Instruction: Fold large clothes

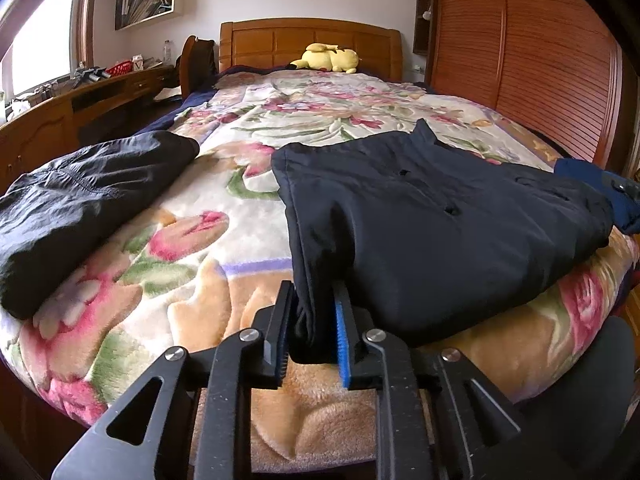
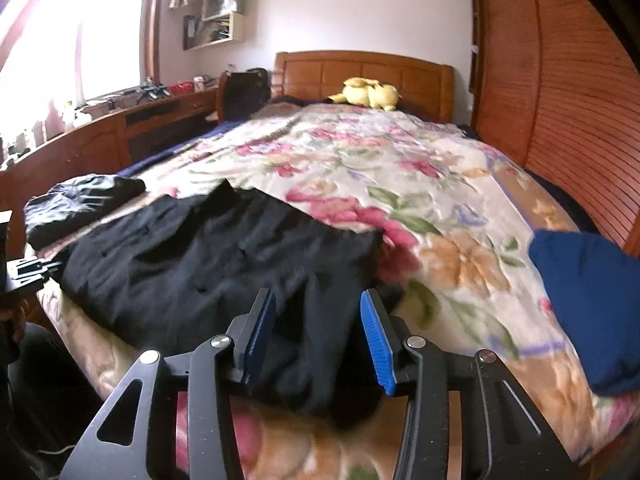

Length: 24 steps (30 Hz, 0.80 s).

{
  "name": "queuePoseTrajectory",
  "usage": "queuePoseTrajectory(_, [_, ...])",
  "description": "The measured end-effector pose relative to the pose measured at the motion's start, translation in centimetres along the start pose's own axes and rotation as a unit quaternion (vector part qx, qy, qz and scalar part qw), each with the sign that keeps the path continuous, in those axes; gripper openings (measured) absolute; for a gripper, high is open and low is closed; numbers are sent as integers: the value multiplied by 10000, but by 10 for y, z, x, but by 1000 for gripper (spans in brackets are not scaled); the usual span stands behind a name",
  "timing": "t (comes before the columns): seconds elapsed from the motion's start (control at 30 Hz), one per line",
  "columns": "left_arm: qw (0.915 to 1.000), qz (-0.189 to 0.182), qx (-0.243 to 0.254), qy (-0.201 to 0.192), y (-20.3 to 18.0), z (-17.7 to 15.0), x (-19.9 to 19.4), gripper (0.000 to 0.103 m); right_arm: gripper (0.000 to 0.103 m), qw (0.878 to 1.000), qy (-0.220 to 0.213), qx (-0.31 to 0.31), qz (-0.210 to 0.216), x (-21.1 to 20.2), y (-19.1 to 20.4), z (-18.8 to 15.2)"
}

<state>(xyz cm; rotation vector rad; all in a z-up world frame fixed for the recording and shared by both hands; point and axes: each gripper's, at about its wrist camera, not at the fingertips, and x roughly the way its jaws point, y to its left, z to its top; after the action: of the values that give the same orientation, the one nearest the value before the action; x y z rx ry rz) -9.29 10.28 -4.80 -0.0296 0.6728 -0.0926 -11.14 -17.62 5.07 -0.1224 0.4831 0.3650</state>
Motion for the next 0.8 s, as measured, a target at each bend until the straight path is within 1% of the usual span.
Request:
queuePoseTrajectory(0.1, [10000,12,-43,46,1,0,0,24,46,9998,90,-27,200,27,8,5])
queuePoseTrajectory(0.17, [9999,62,-46,66,2,0,0,28,46,9995,272,-25,152,50,9,2])
queuePoseTrajectory(0.27, [9999,95,-15,100,3,-2,-3,29,46,9975,697,-73,58,83,9,-8])
queuePoseTrajectory(0.33, [9999,113,-2,114,4,-4,-5,30,46,9943,1052,-88,159,106,10,-21])
queuePoseTrajectory(0.37, [9999,110,-18,122,5,-4,-6,30,46,9937,1089,-22,255,111,9,-27])
queuePoseTrajectory(0.43, [9998,114,-40,146,6,-5,-6,31,46,9947,941,144,398,112,5,-34])
queuePoseTrajectory(0.5, [9998,131,-34,156,6,-5,-7,31,46,9952,864,190,426,110,5,-36])
queuePoseTrajectory(0.67, [9996,187,1,195,3,-7,-6,31,46,9971,714,87,265,104,9,-41])
queuePoseTrajectory(0.77, [9995,199,5,227,3,-8,-5,31,46,9969,742,136,216,102,6,-41])
queuePoseTrajectory(0.8, [9995,206,9,235,3,-8,-5,31,46,9968,770,137,138,100,8,-40])
